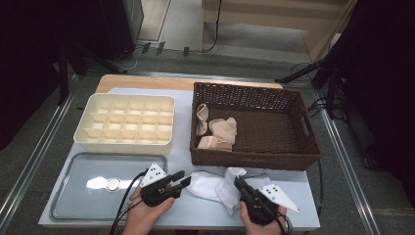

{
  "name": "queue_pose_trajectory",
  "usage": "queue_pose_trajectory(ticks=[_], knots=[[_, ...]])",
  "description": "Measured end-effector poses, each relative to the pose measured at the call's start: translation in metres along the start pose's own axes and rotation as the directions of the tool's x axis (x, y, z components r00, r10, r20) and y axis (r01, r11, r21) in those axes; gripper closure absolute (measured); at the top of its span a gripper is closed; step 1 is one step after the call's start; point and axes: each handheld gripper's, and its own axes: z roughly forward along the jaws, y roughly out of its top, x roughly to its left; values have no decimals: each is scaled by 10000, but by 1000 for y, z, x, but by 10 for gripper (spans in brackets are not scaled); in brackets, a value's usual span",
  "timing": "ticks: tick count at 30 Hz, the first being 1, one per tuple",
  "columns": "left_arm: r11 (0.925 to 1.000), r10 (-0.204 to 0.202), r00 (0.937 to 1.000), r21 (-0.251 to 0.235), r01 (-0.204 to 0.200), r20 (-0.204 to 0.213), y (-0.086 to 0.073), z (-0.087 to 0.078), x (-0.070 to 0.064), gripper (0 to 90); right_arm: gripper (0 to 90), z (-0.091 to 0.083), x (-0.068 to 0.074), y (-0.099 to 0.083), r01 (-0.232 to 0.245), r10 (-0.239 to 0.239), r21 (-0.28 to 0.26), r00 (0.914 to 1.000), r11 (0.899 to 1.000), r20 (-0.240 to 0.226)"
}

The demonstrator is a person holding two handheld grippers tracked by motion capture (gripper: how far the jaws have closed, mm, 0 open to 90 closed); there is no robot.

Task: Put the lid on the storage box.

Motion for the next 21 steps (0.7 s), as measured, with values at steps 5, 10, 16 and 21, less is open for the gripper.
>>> queue_pose_trajectory(ticks=[5,10,16,21], knots=[[9991,-84,9976,-412,113,685,2,-3,-4,587,882,10,36,-15,1532,-1509,526,9875,9868,-454],[9996,-130,9978,-231,146,654,0,-2,-3,568,719,29,50,-39,1840,-1647,1511,9775,9712,-1314],[10000,-66,9984,-1,66,560,-2,-1,-4,563,591,15,46,-32,1356,-1206,801,9783,9875,-1687],[9998,-35,9975,189,22,708,-5,-1,-8,554,592,-7,21,-20,1001,-1004,-82,9912,9949,-862]])
